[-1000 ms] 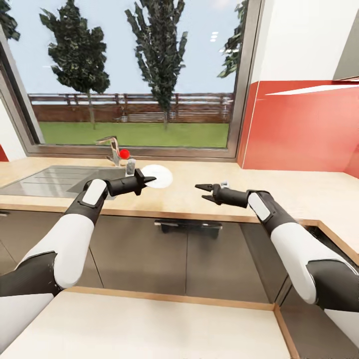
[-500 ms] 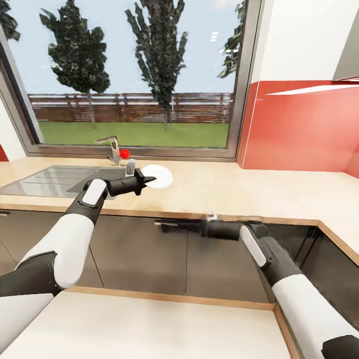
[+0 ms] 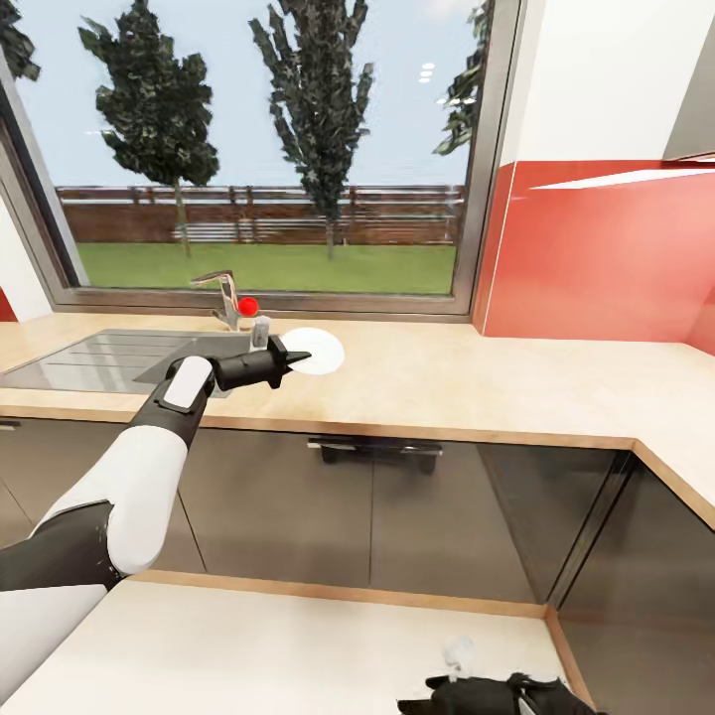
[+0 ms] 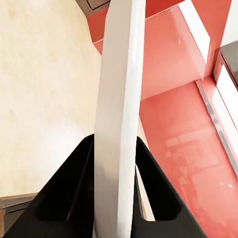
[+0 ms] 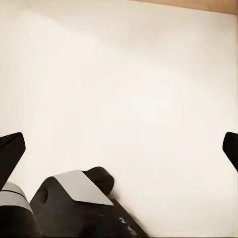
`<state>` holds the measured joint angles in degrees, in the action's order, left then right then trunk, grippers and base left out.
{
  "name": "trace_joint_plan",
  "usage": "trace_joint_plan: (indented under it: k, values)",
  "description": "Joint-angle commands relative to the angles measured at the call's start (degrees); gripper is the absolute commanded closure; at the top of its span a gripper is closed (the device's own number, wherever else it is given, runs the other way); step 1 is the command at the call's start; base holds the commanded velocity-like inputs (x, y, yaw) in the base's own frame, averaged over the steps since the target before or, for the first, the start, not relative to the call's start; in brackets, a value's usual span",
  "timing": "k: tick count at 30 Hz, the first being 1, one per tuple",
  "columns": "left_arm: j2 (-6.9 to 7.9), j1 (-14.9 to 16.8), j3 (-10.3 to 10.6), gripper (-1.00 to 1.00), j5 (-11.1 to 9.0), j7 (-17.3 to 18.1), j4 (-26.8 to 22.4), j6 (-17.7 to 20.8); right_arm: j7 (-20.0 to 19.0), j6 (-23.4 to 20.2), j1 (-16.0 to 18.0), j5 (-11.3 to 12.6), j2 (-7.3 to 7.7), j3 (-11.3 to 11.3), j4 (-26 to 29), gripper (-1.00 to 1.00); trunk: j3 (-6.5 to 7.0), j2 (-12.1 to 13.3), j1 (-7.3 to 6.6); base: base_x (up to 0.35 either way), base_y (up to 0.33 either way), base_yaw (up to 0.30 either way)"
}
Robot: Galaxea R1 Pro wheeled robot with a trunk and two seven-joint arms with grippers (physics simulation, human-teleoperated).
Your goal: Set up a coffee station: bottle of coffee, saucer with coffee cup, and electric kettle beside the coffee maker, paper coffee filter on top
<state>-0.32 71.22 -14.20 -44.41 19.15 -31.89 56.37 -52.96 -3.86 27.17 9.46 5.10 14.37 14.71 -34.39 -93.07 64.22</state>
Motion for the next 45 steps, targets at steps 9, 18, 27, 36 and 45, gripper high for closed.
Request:
trace_joint_plan:
  k: [9, 18, 27, 36, 45]
  values:
    - [-0.12, 0.06, -0.22, 1.00, 0.27, 0.27, -1.94, 0.32, -0.07, 5.62, -0.01, 0.44, -0.35, 0.39, -7.38, -1.00, -0.05, -0.03, 0.00, 0.000, 0.000, 0.000]
    - [-0.05, 0.06, -0.22, 1.00, 0.28, 0.27, -1.93, 0.32, 0.08, 5.70, -0.01, 0.39, -0.44, 0.40, -7.42, -1.00, -0.05, -0.03, 0.00, 0.000, 0.000, 0.081]
    - [0.21, 0.06, -0.30, 1.00, 0.29, 0.88, -1.95, 0.32, 0.27, 5.79, -0.01, 0.38, -0.45, 0.40, -7.42, -1.00, -0.05, -0.03, 0.00, 0.000, 0.000, 0.263]
    - [1.17, 0.06, -0.31, 1.00, 0.29, 2.87, -1.79, 0.32, 0.39, 5.80, -0.01, 0.31, -0.45, 0.40, -7.50, -1.00, -0.05, -0.03, 0.00, 0.000, 0.000, 0.272]
    - [5.09, -0.08, -0.31, 1.00, 0.29, 12.66, -1.23, 0.32, 0.40, 5.88, -0.01, 0.30, -0.45, 0.40, -7.51, -1.00, -0.05, -0.03, 0.00, 0.000, 0.000, 0.273]
